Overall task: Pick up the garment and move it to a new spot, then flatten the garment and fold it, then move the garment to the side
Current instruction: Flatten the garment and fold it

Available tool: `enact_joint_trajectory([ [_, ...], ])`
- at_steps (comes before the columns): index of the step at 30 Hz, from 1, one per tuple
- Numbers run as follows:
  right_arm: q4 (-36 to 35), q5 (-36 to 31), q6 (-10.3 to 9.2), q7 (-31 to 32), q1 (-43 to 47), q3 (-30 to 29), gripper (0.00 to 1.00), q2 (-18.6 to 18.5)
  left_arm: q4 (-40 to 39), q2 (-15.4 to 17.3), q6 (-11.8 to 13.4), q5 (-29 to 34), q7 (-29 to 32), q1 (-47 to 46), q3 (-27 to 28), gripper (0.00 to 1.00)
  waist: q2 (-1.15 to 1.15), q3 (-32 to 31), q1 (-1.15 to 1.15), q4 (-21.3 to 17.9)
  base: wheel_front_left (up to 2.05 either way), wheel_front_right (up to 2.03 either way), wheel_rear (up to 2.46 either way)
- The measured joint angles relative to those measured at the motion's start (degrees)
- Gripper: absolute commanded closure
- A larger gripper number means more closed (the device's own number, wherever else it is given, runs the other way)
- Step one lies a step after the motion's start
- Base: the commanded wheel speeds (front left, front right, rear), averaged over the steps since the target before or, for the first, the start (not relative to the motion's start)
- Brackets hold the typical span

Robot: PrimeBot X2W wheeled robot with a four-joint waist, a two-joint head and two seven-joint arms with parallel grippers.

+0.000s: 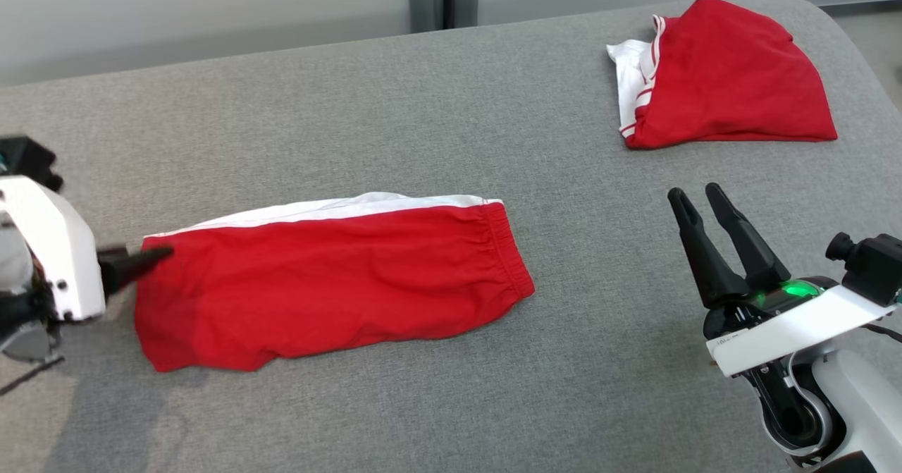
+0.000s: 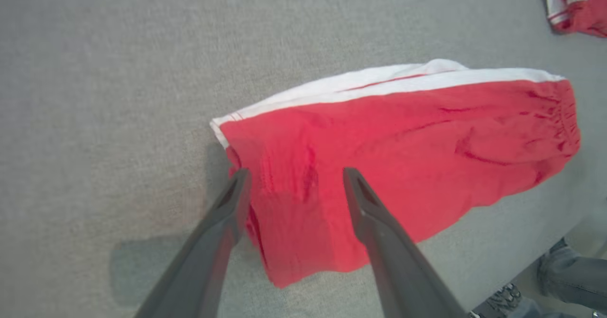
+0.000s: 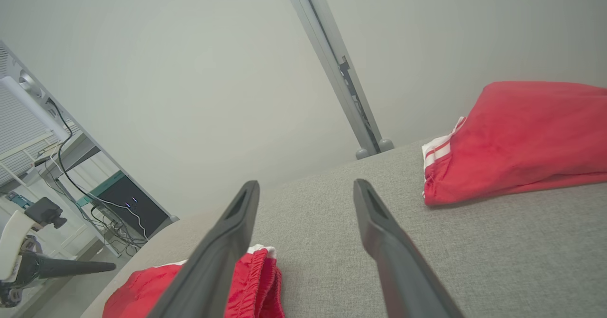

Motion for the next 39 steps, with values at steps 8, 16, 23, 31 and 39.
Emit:
enact_joint_trajectory([
  [8, 0.19, -0.77, 0.00, 0.00, 1.27, -1.21, 0.00, -0.74, -5.60, 1.20, -0.75, 6.64, -14.94, 0.31, 2.60, 0.00, 0.00, -1.34, 0.00, 2.06, 0.00, 0.00, 0.00],
  [16, 0.48, -3.20, 0.00, 0.00, 2.69, -5.10, 0.00, 0.37, -10.84, 1.18, 5.39, 11.80, -33.64, 6.94, 5.27, 0.00, 0.00, -2.70, 0.00, 4.48, 0.00, 0.00, 0.00],
  [23, 1.19, -5.16, 0.00, 0.01, 3.59, -6.24, 0.00, 2.07, -14.30, -0.42, 12.05, 14.58, -47.75, 13.72, 9.02, 0.00, 0.00, -2.97, 0.00, 5.90, 0.00, 0.00, 0.00],
  [31, 0.86, -6.84, 0.00, 0.00, 6.14, -10.42, 0.00, 3.28, -19.73, -9.77, 16.71, 28.15, -49.27, 27.21, 27.36, 0.00, 0.00, -3.72, 0.00, 7.42, 0.00, 0.00, 0.00],
  [39, 0.32, -11.90, 0.00, 0.00, 8.21, -12.56, 0.00, 5.71, -20.24, -22.31, 13.89, 43.35, -49.27, 41.43, 41.46, 0.00, 0.00, -5.29, 0.00, 7.56, 0.00, 0.00, 0.00],
])
